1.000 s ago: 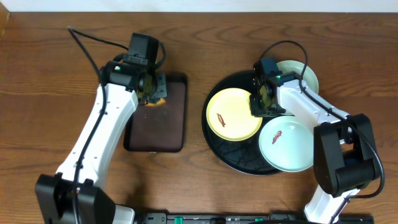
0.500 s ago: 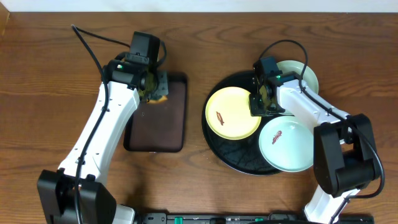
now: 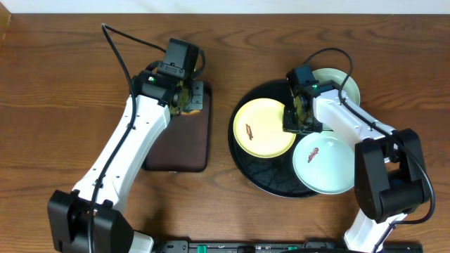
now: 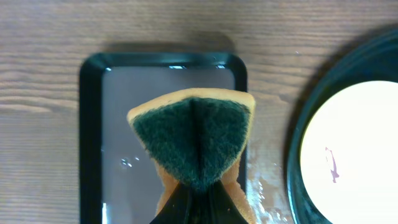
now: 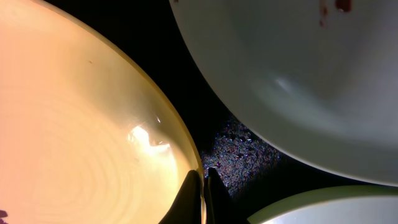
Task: Clean dirty plates on tray and stack at the side
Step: 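Lift the sponge with the left gripper off the black tray, then scrub the yellow plate with the sponge while right gripper holds it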
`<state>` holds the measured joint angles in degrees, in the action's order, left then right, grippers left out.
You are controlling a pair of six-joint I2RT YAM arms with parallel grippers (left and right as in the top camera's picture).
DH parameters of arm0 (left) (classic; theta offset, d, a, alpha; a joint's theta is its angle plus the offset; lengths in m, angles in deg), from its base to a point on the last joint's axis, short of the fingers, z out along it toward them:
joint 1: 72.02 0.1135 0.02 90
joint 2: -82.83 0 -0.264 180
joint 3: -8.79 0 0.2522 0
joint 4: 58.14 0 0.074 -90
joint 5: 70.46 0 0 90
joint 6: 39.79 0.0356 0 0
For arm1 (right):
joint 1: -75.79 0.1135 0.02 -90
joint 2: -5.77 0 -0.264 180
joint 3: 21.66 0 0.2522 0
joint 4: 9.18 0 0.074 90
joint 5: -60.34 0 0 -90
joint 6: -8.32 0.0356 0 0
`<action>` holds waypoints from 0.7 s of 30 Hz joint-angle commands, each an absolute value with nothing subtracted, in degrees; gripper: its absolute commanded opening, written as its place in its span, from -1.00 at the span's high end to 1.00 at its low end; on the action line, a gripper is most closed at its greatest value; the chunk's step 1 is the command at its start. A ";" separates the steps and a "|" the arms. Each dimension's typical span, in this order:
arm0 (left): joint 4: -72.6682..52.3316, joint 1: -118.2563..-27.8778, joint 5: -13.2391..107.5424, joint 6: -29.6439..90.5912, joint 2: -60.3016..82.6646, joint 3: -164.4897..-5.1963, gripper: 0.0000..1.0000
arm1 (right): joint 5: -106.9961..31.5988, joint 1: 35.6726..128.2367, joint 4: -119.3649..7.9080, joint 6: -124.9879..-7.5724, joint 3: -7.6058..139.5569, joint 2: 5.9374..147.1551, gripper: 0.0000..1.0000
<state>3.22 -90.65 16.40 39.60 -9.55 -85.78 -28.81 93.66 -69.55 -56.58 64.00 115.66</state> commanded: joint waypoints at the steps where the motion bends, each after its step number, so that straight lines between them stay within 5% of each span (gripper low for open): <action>1: 3.24 -91.77 17.14 39.16 -9.77 -88.12 0.86 | -28.40 94.21 -69.38 -55.61 64.30 115.51 0.98; 21: -5.33 -106.13 21.93 36.36 -27.21 -89.21 0.86 | -28.38 94.21 -69.03 -55.64 64.30 115.51 0.98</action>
<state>-5.28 -106.23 22.17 36.71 -26.16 -88.47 -28.81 93.66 -69.42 -56.58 64.00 115.66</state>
